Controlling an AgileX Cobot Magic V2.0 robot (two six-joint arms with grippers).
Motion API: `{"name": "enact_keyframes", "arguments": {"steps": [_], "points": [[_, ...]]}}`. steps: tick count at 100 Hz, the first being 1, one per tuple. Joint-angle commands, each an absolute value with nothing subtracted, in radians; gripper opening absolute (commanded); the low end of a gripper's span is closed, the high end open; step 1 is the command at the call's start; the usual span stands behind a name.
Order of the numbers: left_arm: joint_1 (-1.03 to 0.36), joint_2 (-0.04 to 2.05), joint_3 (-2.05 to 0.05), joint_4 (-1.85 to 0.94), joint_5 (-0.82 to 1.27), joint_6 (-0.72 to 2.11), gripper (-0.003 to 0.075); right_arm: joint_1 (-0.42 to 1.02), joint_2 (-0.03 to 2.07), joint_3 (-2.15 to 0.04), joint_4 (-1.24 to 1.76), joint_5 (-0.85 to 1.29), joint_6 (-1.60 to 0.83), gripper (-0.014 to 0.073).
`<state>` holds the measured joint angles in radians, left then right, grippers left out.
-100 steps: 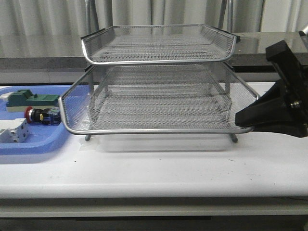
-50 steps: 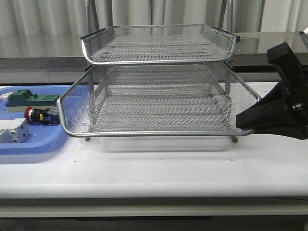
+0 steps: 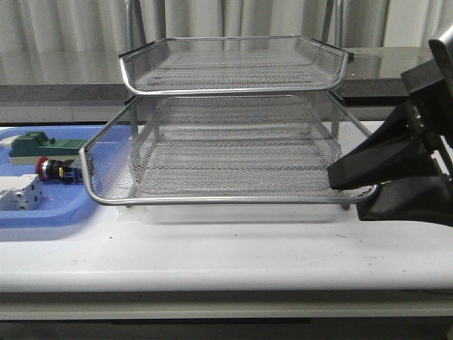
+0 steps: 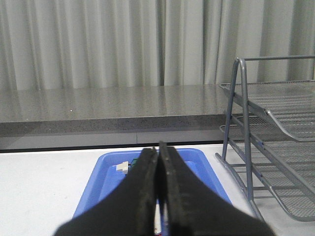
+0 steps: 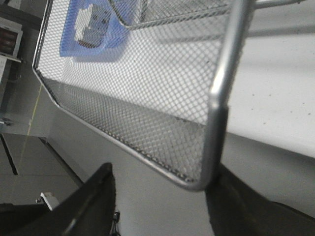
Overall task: Place button on rack with both arms
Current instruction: 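Pull the middle mesh tier outward toward the robot with the right gripper, then release the tier and withdraw the right gripper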
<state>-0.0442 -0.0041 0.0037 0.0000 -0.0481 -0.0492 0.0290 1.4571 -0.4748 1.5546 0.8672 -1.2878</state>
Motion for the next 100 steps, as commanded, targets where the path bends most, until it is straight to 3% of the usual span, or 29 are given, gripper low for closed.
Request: {"name": "enact_keyframes", "arguments": {"steps": [1,37,100], "points": [[-0.043,-0.036,0.038,-0.008,-0.132,-0.057,-0.0020,0.029,1.378,-0.489,1.501,0.911,-1.245,0.0424],[-0.043,-0.036,0.038,-0.008,-0.132,-0.057,-0.0020,0.029,1.031,-0.500,1.027,0.739,-0.841,0.0423],[-0.043,-0.036,0.038,-0.008,-0.132,-0.057,-0.0020,0.029,0.646,-0.755,0.105,0.892,-0.072,0.0423]]}}
